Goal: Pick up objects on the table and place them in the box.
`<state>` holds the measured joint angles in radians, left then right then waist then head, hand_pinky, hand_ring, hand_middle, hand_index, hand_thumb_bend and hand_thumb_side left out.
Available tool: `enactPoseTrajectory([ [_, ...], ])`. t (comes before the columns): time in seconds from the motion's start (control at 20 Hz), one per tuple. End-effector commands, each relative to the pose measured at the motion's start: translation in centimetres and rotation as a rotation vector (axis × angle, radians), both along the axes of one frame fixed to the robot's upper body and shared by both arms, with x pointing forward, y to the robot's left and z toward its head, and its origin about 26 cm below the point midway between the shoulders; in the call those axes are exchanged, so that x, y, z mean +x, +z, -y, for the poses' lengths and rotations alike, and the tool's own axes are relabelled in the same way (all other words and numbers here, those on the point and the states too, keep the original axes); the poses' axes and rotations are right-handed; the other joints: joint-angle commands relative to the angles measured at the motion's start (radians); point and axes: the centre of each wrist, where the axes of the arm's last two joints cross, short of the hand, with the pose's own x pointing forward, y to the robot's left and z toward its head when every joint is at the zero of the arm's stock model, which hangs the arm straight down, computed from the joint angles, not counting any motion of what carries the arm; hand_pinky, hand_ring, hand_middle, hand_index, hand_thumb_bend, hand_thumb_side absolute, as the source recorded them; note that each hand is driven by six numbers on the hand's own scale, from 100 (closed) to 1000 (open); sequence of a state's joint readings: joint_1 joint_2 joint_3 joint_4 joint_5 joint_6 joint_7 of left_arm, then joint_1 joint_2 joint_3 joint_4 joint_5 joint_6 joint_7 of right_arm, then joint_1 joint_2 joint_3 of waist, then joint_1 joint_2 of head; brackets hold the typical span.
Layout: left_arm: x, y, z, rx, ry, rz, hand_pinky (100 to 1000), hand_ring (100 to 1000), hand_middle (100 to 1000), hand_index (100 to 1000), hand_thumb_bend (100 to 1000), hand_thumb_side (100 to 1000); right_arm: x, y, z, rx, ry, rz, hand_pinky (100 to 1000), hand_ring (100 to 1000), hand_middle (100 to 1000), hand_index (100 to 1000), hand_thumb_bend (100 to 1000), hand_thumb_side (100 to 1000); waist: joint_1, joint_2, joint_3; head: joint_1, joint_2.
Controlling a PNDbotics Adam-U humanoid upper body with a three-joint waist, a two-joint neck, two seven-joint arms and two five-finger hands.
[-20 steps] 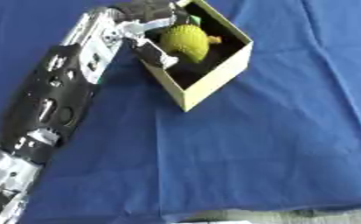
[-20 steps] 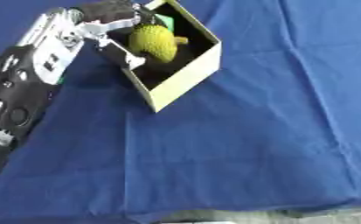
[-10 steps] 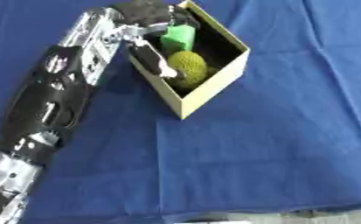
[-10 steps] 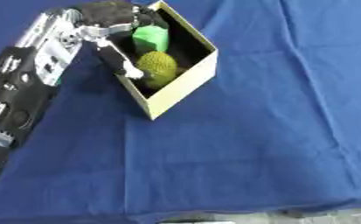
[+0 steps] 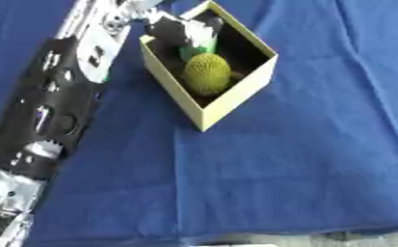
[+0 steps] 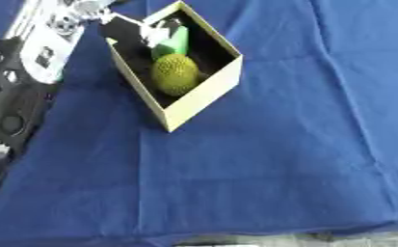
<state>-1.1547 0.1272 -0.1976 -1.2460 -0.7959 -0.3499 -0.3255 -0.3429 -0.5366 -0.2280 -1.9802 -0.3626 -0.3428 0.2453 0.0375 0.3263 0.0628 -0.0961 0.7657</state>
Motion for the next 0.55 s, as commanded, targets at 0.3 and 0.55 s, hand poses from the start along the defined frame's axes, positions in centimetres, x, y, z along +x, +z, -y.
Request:
enactPoseTrajectory([
  [0.3,-7.2,6.5,-9.8,-0.567,-0.035,0.143,782,826,749,879,100,435,-0.6,2.1,0.4,-0.004,-0.018,0.096,865,756,519,731,100,577,-0.003,-0.024,0.011,-0.031,0.004],
  [0.55,-11.8,5.1,-13.4,-0.890,-0.120,0.157,756,811,736,866,100,524,-0.5,2.9,0.2,0.047,-0.014,0.155,862,760,531,737,100,579,-0.016,-0.017,0.009,0.000,-0.035],
])
